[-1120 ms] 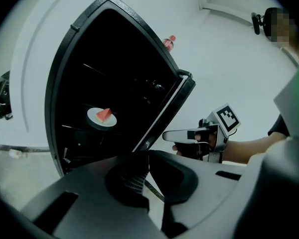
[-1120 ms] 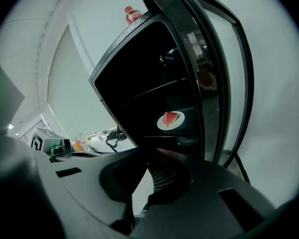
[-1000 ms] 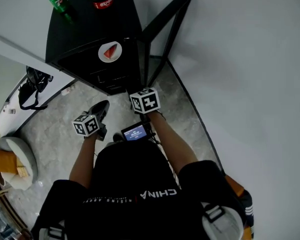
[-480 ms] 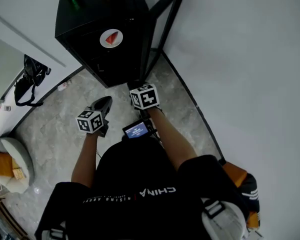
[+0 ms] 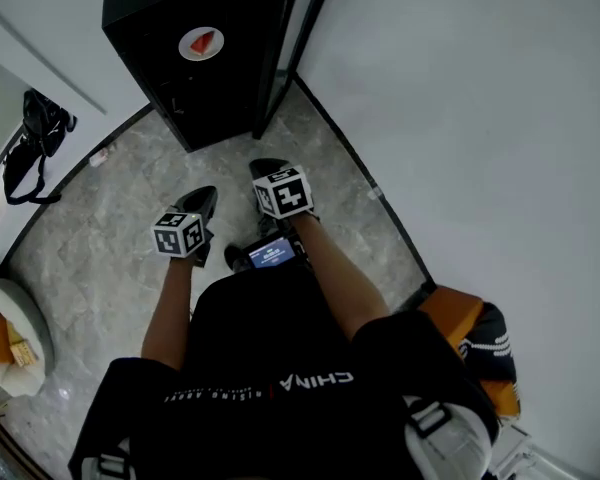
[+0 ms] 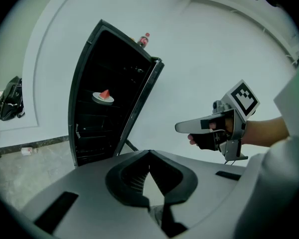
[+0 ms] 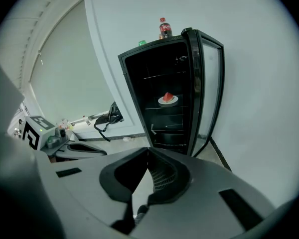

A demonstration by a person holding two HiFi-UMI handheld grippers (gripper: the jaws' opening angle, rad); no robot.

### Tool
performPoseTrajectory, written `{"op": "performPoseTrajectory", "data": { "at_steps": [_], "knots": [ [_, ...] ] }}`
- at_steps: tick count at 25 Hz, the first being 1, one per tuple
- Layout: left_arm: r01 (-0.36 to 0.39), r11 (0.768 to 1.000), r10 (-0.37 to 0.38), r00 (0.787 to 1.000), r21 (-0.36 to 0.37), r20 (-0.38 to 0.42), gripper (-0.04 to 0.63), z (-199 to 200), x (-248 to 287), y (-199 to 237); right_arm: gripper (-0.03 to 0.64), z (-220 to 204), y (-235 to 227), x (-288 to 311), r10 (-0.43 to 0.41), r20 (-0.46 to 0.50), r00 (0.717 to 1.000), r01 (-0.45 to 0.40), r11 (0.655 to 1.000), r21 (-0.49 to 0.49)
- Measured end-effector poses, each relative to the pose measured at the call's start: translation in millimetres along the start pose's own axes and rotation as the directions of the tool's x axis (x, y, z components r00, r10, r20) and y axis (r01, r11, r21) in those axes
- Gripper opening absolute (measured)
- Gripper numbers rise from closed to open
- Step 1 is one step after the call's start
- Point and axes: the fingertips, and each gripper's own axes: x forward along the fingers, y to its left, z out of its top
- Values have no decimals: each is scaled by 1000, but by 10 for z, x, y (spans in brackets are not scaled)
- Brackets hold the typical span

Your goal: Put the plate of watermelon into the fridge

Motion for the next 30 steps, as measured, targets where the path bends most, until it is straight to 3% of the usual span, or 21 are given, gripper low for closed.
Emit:
{"op": "performPoseTrajectory", "data": {
  "at_steps": [5, 9, 11, 14, 20, 25, 27, 30],
  "knots": [
    [44, 999, -44, 999, 2, 5, 12, -64, 78, -219, 15, -136, -28, -87, 7, -35, 999, -8, 999, -46],
    [199, 980, -197, 979, -22, 48, 12, 38, 63, -454, 15, -62, 41, -64, 38, -44, 998, -41, 996, -81],
    [238, 970, -232, 968, -55, 100, 12, 155, 94, -515, 15, -35, 49, -59, 60, -50, 997, -66, 992, -108],
    [215, 975, -206, 971, -63, 124, 14, 275, 234, -559, 15, 15, -67, -117, 72, -60, 996, -81, 986, -149],
    [73, 997, -74, 997, 10, 22, 12, 237, 456, -628, 15, 97, -417, -237, 74, -55, 996, -81, 988, -128],
    [-26, 1000, 26, 999, -6, 28, 14, 381, 456, -512, 15, 279, -422, -206, 134, -30, 991, -137, 981, -139],
    [-4, 1000, 5, 999, -7, 45, 14, 462, 431, -580, 15, 374, -437, -233, 148, -15, 989, -149, 980, -129],
    [96, 995, -97, 993, 14, 64, 12, 558, 451, -797, 15, 459, -500, -219, 168, 1, 986, -167, 978, -122]
  ]
}}
